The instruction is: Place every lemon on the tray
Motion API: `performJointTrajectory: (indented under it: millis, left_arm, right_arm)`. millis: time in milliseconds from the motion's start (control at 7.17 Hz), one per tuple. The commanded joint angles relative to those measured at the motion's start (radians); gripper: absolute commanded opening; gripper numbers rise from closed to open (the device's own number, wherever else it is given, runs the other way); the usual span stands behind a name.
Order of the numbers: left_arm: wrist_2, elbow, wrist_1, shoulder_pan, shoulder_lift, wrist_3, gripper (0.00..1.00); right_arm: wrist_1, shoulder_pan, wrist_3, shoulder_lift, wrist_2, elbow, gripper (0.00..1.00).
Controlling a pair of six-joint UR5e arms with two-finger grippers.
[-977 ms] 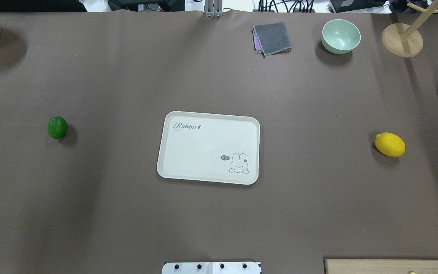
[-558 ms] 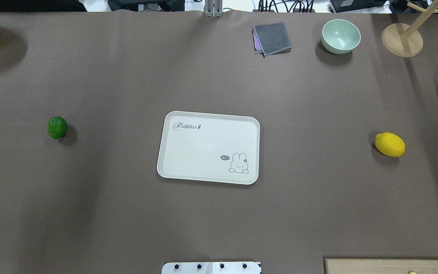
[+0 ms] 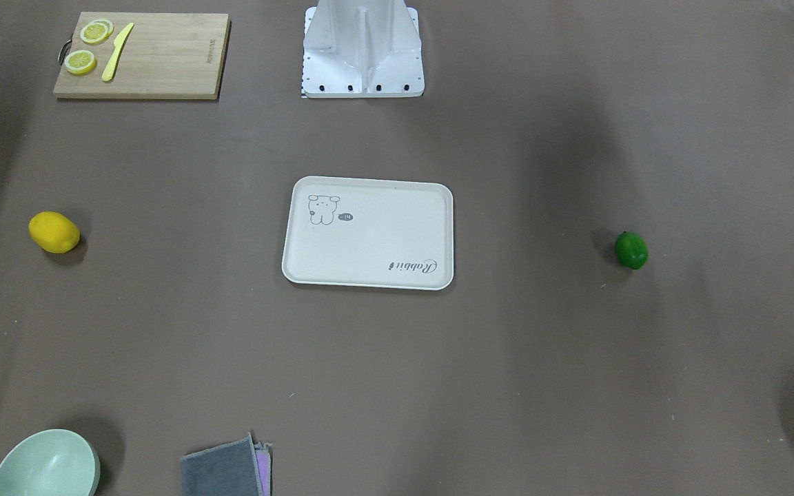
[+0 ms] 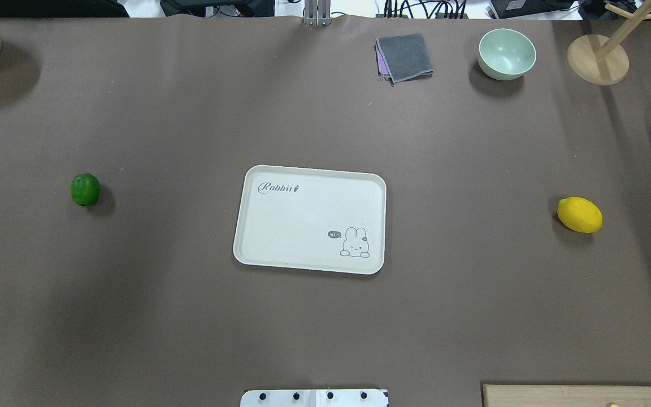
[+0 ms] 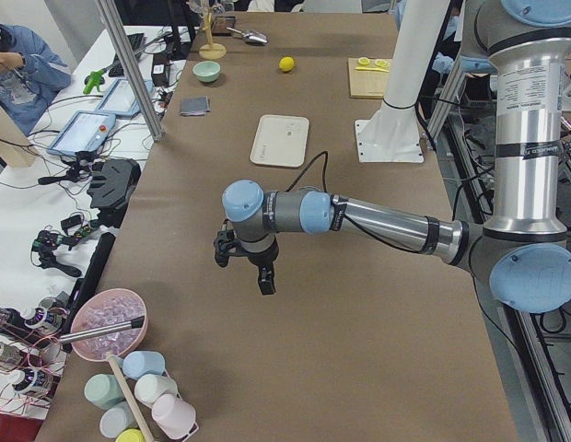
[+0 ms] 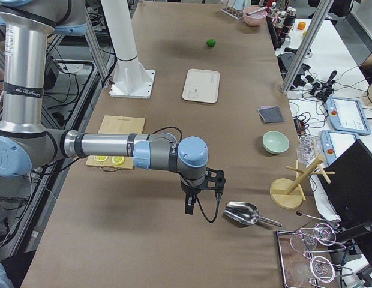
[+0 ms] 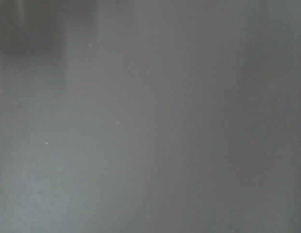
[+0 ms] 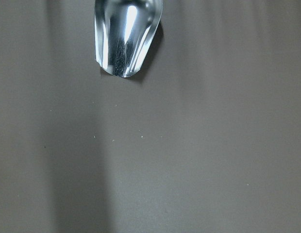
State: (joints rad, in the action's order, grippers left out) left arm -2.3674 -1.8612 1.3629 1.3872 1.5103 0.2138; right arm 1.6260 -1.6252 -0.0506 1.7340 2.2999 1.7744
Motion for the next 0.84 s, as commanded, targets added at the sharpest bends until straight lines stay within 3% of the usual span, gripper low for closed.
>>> performJointTrajectory:
  millis: [0, 140, 419, 698]
  left_arm:
    - [-0.001, -0.016, 0.201, -0.175, 0.008, 0.358, 0.98]
    - [0.003, -0.012, 0.294, -0.241, 0.011, 0.474, 0.98]
    - [0.011, 0.019, 0.306, -0.316, 0.085, 0.583, 0.97]
    - [0.013, 0.129, 0.303, -0.384, 0.230, 0.682, 0.97]
  right_arm:
    - [-0.002, 0.002, -0.002, -0.001, -0.002, -0.004, 1.00]
    - [-0.009, 0.010, -0.002, -0.005, -0.004, -0.021, 1.00]
    - [-0.011, 0.077, -0.047, -0.089, -0.022, -0.015, 1.00]
    - [-0.014, 0.157, -0.214, -0.161, -0.005, -0.012, 1.00]
